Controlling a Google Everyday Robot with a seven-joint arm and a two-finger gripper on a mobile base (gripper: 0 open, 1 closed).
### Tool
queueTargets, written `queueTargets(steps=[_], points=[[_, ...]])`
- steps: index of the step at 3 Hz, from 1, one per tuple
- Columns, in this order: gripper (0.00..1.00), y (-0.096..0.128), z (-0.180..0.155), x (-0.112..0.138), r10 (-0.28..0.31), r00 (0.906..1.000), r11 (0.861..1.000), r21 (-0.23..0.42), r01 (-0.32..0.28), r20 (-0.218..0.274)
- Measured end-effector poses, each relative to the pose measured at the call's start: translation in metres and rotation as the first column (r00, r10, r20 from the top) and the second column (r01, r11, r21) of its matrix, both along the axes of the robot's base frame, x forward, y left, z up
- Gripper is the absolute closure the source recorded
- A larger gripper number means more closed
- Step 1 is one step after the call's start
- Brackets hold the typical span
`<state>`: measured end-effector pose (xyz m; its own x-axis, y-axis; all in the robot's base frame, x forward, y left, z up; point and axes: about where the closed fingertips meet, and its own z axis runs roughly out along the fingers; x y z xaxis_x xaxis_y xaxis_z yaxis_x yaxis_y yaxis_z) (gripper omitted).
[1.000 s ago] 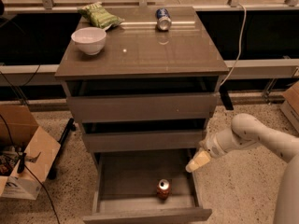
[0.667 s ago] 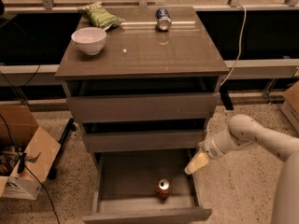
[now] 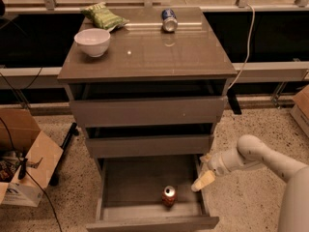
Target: Pick coke can from bottom drawer and place on counter
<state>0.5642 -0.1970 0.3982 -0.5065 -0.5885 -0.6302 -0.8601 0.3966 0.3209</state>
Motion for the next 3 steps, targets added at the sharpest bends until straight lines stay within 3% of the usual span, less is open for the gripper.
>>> queueTargets(steps=[1,2,3], points=[[0.0,0.0,-0.029,-0.006,0.047,0.9988,0.998,0.045,-0.046,-0.015],[0.0,0.004,-0.036,-0.006,0.054,0.9984,0.998,0.011,-0.054,-0.017],[0.0,0.012,-0.063,-0.003,0.03,0.9987,0.999,0.018,-0.03,0.041]])
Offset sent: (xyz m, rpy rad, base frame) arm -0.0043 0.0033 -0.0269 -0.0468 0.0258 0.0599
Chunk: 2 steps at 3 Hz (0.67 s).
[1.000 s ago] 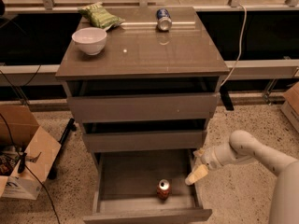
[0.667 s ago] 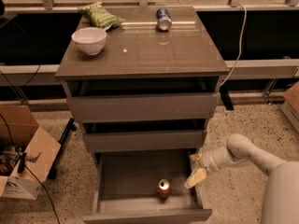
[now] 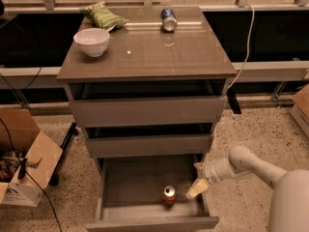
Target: Pick coke can from bottom drawer and place on counter
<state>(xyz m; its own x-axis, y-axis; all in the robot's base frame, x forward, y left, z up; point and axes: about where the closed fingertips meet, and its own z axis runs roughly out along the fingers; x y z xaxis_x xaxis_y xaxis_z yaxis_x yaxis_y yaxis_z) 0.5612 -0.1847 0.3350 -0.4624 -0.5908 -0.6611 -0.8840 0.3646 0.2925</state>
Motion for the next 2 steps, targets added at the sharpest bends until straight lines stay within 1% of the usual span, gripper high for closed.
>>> queueTargets(steps=[1,2], points=[[0.0,0.018,-0.038,0.002,-0.043,0.9989,0.999,0.003,0.043,0.017],[0.0,0.034,-0.073,0.003,-0.073,0.9973,0.997,0.007,0.073,0.001]])
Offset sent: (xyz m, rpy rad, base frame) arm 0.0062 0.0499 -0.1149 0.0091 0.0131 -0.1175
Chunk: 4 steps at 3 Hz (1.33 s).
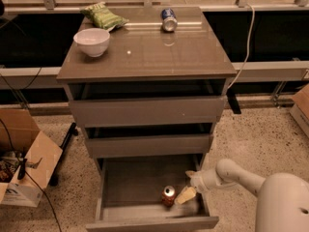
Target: Pick coke can from bottom drawer and place on counter
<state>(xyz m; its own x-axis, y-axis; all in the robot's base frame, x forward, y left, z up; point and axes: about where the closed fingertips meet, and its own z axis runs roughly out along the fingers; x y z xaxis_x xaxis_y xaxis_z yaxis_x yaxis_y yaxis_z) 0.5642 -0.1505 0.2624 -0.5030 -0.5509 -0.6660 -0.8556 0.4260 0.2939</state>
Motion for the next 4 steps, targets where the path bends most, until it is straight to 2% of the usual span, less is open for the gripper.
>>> queueTargets(steps=[2,4], points=[[0.0,0.036,-0.057,-0.008,-0.015,0.9965,0.999,0.039,0.018,-0.082],[0.0,0.078,-0.076,-0.007,0.013,0.9924,0.994,0.113,0.001,-0.123]])
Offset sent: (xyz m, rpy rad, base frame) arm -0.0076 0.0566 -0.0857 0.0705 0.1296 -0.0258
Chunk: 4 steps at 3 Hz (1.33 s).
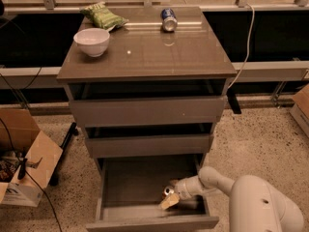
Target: Pick coke can from bottom drawer and place on counter
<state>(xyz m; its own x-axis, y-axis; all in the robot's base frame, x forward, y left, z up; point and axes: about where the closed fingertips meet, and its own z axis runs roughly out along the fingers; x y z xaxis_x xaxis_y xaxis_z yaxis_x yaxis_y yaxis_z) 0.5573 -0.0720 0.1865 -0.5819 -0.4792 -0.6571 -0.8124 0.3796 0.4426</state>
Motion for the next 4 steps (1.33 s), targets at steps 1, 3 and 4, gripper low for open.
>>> queueTargets(steps=[1,3,4], points=[[0.14,0.01,-0.005,0.0,0.007,0.9998,1.0,0.025,-0.007,-0.019],[0.6,0.007,-0.012,-0.001,-0.019,0.9983,0.999,0.034,0.02,-0.055],[0.83,-0.002,0.007,0.003,-0.047,0.9979,0.997,0.051,0.049,-0.044]])
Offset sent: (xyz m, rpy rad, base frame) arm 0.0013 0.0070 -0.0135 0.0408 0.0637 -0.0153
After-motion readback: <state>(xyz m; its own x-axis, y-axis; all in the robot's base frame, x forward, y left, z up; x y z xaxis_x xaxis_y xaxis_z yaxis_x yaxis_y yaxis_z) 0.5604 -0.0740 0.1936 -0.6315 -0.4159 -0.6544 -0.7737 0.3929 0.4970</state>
